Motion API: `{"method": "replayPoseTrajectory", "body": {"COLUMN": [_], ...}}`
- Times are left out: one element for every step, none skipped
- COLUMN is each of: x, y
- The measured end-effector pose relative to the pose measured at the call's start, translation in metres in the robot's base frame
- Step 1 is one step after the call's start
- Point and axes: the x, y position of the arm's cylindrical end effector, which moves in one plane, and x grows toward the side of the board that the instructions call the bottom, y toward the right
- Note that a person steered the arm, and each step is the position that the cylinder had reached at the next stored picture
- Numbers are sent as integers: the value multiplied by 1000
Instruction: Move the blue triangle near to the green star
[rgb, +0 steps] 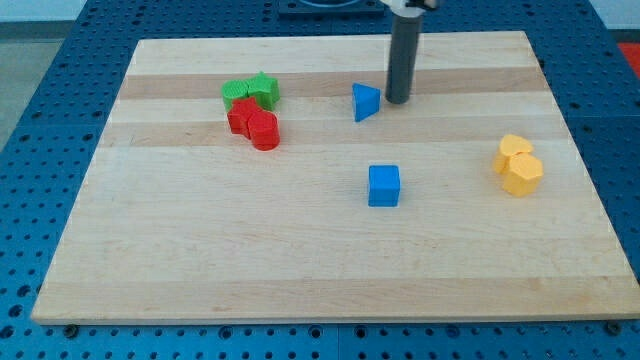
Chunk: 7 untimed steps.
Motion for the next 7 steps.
{"method": "replayPoseTrajectory", "body": {"x": [23, 33, 21, 7, 6, 6, 6], "y": [4, 4, -2, -24, -48, -56, -65]}}
